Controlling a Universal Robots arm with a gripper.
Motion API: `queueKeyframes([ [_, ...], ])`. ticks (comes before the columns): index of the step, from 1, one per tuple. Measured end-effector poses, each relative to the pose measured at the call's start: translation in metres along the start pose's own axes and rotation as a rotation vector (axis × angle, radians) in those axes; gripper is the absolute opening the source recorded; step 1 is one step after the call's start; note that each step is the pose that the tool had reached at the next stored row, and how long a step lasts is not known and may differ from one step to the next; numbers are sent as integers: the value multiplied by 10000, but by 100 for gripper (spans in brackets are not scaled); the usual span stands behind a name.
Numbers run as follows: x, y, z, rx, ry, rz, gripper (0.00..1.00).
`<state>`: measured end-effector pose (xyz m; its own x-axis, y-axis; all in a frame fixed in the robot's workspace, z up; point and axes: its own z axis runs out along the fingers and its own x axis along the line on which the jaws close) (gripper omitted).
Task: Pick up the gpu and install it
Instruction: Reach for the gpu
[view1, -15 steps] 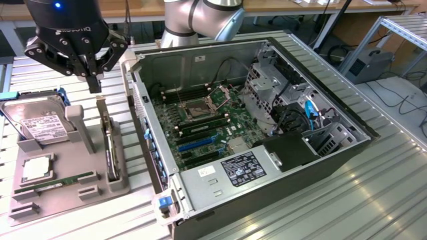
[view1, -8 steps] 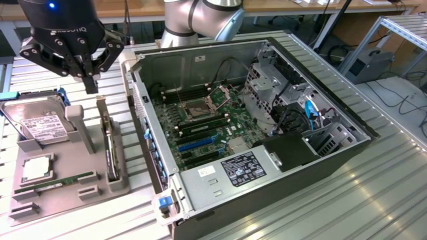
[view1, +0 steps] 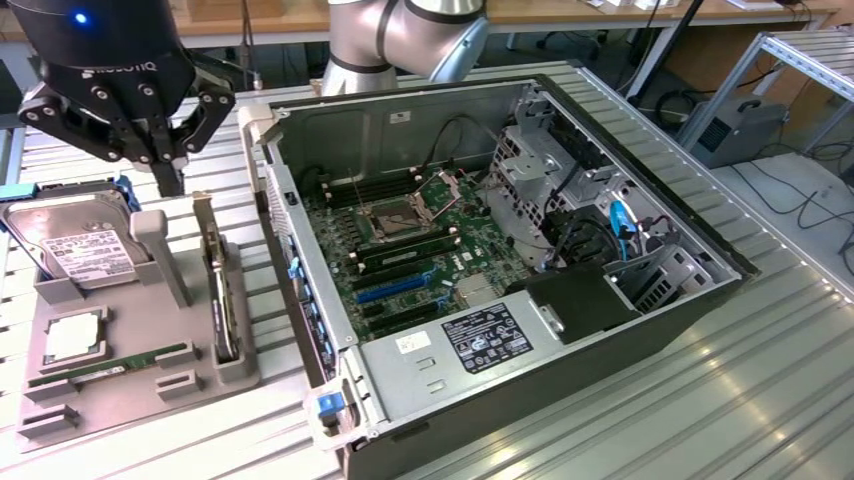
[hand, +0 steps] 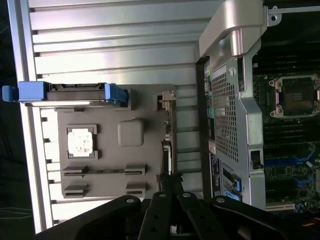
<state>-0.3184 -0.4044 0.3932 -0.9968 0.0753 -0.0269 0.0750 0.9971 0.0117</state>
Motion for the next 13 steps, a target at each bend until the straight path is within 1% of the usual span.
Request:
queueKeyframes([
  [2, -10, -139, -1, -1, -1, 1, 11],
  [3, -19, -246, -3, 1, 0, 0, 11],
  [5, -24, -320, -4, 3, 0, 1, 11],
  [6, -29, -392, -4, 5, 0, 1, 11],
  [7, -33, -434, -4, 6, -1, 0, 11],
  [10, -37, -485, -5, 8, 0, 0, 11],
  [13, -43, -570, -5, 7, -2, 0, 11],
])
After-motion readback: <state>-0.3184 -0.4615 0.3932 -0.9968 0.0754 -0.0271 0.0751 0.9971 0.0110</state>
